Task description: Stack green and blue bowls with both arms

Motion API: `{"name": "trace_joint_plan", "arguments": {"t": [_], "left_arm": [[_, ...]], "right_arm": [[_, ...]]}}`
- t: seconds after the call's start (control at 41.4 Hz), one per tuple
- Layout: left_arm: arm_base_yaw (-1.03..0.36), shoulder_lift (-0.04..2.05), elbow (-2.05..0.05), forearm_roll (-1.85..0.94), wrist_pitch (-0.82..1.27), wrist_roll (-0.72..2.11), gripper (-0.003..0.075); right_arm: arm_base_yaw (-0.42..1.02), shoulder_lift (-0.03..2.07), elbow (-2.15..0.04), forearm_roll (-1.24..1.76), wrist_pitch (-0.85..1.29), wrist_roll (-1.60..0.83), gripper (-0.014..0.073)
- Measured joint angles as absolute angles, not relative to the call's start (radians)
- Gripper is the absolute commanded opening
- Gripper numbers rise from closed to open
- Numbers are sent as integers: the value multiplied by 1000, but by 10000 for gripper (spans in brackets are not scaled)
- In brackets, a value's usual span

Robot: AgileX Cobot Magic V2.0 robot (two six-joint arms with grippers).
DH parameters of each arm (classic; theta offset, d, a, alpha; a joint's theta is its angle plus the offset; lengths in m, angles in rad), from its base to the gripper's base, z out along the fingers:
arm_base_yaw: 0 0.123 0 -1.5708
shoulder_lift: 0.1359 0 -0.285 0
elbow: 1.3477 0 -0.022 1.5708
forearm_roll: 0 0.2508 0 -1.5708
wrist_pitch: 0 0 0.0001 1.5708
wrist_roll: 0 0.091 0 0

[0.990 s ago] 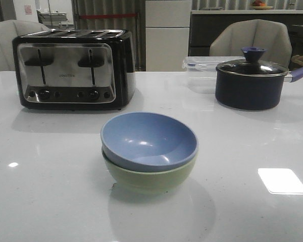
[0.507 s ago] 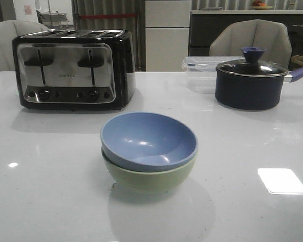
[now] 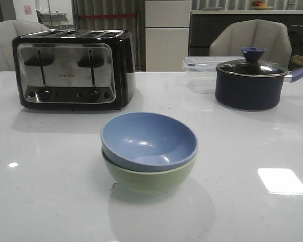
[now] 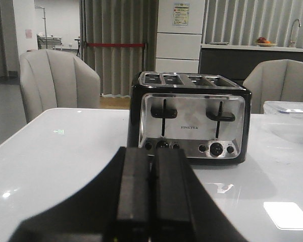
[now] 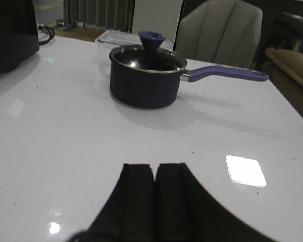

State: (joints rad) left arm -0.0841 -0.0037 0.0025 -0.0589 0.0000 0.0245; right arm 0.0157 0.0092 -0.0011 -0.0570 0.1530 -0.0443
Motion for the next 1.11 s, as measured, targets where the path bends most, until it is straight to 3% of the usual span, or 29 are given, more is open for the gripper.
{"name": "trace_joint_plan", "arguments": {"t": [1.111], "left_arm": [[-84,-4,3,-59,0,24,93]], "right_arm": [[-3,-12,27,62,55,-44,58]]}}
